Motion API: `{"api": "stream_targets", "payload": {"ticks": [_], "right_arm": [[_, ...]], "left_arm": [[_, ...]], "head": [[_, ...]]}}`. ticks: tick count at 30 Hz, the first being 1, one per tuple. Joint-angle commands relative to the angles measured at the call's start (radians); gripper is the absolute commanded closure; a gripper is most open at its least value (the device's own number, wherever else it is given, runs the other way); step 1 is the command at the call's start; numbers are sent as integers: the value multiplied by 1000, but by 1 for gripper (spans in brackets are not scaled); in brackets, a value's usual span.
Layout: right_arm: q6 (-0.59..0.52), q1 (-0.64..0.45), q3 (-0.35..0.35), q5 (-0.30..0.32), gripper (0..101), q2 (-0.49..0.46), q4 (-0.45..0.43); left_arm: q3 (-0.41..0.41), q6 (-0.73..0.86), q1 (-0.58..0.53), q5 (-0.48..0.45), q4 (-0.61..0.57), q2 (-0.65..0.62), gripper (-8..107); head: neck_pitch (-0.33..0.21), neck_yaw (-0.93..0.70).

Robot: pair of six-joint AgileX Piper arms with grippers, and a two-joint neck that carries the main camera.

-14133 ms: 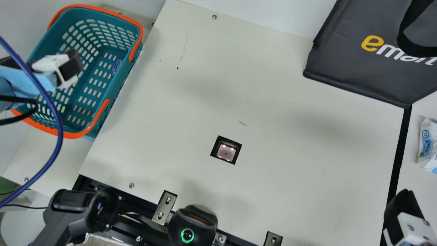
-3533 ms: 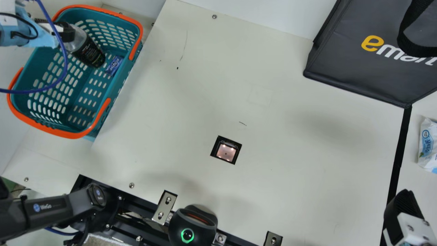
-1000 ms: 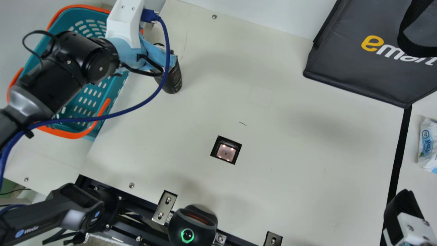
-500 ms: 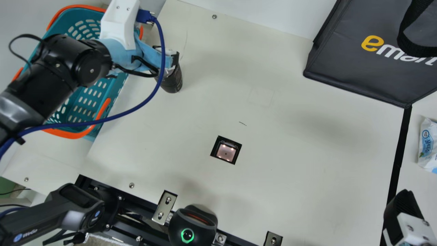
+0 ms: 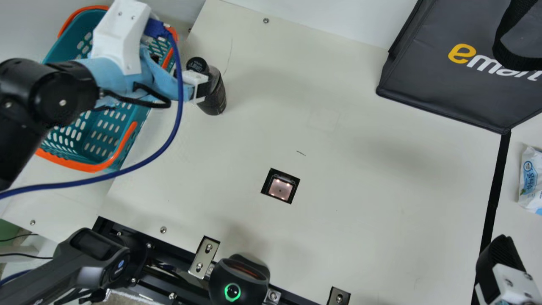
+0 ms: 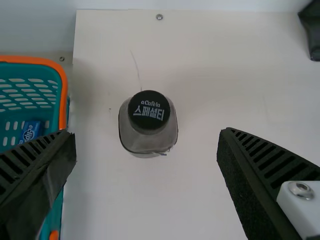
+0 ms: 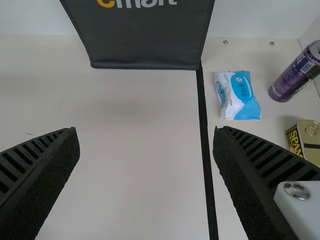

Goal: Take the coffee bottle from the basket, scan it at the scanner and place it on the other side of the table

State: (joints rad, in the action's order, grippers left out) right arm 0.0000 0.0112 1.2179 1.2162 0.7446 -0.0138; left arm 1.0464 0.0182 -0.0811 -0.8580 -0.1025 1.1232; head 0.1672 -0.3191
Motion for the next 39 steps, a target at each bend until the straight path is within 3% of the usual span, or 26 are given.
{"api": "stream_targets", "payload": {"ticks": [1,21,36,39], "right_arm": [[0,0,0,0,6,0,0],[0,0,0,-1,6,0,0],[0,0,0,-1,6,0,0],[0,0,0,-1,6,0,0]], "left_arm": [[0,11,9,-29,-3,-33,9],[41,-61,-4,-198,33,-253,9],[41,-66,-11,-202,45,-257,9],[41,-66,-11,-202,45,-257,9]], "head": [[-29,-2],[-29,-2],[-29,347],[-29,347]]}}
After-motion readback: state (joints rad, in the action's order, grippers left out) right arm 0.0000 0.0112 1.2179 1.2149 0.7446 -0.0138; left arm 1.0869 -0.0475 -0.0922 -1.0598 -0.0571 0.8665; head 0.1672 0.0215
